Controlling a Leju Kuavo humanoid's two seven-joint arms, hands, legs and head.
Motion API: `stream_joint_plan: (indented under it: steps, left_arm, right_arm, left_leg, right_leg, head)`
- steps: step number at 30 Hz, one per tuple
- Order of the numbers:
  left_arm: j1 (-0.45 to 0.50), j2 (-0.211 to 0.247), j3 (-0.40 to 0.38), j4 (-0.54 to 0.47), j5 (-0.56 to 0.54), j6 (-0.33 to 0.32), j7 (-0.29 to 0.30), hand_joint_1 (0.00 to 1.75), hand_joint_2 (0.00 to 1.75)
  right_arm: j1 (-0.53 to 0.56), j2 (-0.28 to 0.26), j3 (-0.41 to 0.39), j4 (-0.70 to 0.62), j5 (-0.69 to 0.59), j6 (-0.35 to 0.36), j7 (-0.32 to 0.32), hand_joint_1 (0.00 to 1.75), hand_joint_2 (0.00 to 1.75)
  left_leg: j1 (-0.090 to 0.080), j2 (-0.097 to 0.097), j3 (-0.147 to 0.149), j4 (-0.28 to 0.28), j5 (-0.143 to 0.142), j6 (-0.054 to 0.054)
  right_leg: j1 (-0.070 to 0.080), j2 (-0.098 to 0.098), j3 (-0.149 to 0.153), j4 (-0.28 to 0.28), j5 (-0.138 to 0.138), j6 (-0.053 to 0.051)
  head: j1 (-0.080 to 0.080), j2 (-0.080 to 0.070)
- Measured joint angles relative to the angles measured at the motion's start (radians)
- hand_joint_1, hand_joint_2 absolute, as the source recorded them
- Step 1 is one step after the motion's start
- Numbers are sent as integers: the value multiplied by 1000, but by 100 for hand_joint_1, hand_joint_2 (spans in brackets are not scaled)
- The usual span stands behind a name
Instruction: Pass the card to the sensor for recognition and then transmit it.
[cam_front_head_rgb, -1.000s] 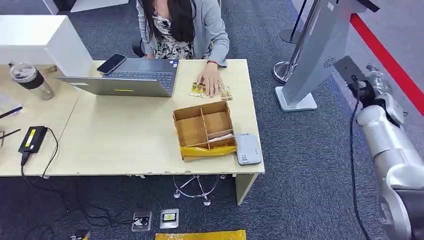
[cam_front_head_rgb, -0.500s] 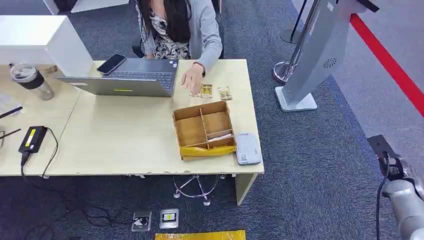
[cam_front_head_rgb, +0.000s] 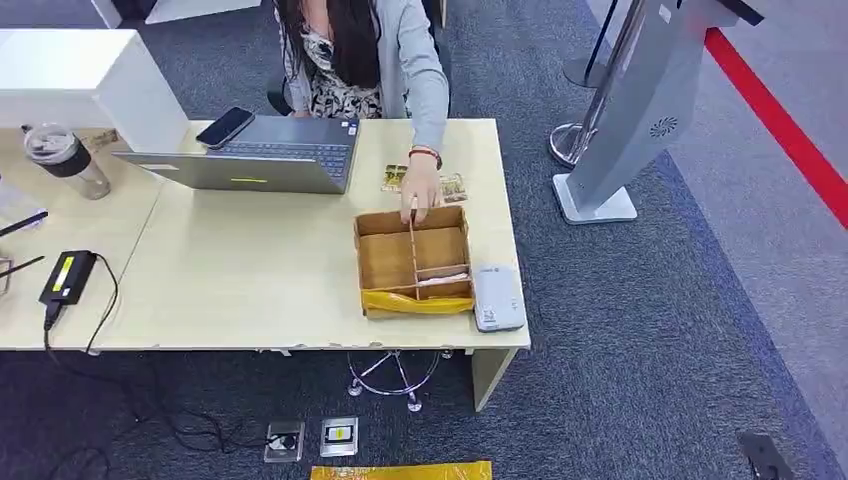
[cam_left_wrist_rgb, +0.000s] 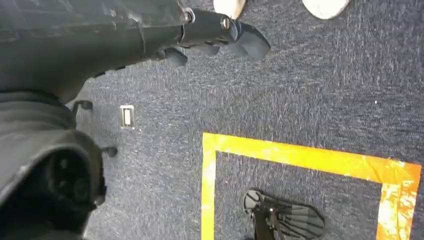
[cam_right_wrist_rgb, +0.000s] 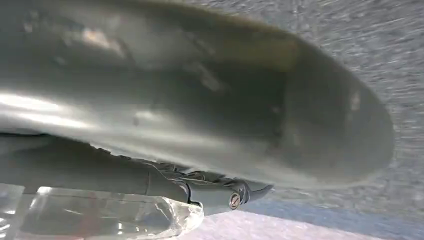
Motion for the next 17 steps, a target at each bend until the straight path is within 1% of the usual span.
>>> stream_joint_plan:
  steps: [2, 5, 7, 13, 17]
  left_arm:
    - [-1, 0, 0, 0, 0, 0, 0, 0, 0]
    - [-1, 1, 0, 0, 1, 1, 0, 0, 0]
    - [-1, 1, 0, 0, 2, 4, 0, 0, 0]
    - [-2, 1, 0, 0, 2, 4, -6, 0, 0]
    - [-2, 0, 0, 0, 2, 4, -8, 0, 0]
  right_arm:
    - [8, 5, -5, 3, 21, 2, -18, 0, 0]
    - [12, 11, -6, 8, 49, -1, -80, 0, 0]
    - [7, 13, -6, 9, 59, -1, -104, 0, 0]
    - [-18, 18, -5, 10, 95, 1, -125, 0, 0]
    - [-17, 18, -4, 12, 105, 2, -127, 0, 0]
  left_leg:
    - [0, 2, 1, 0, 0, 0]
    - [0, 3, 2, 0, 0, 0]
    - [0, 3, 2, 0, 0, 0]
    - [-1, 3, 2, 0, 0, 0]
    - [-1, 3, 2, 0, 0, 0]
  right_leg:
    - [0, 3, 0, 0, 0, 0]
    - [-1, 4, 1, 0, 1, 1]
    - [-1, 4, 1, 0, 1, 1]
    - [-1, 5, 1, 0, 1, 0]
    - [-1, 5, 0, 0, 1, 0]
  head:
    - [0, 0]
    - [0, 0]
    - [0, 0]
    - [0, 0]
    - [0, 0]
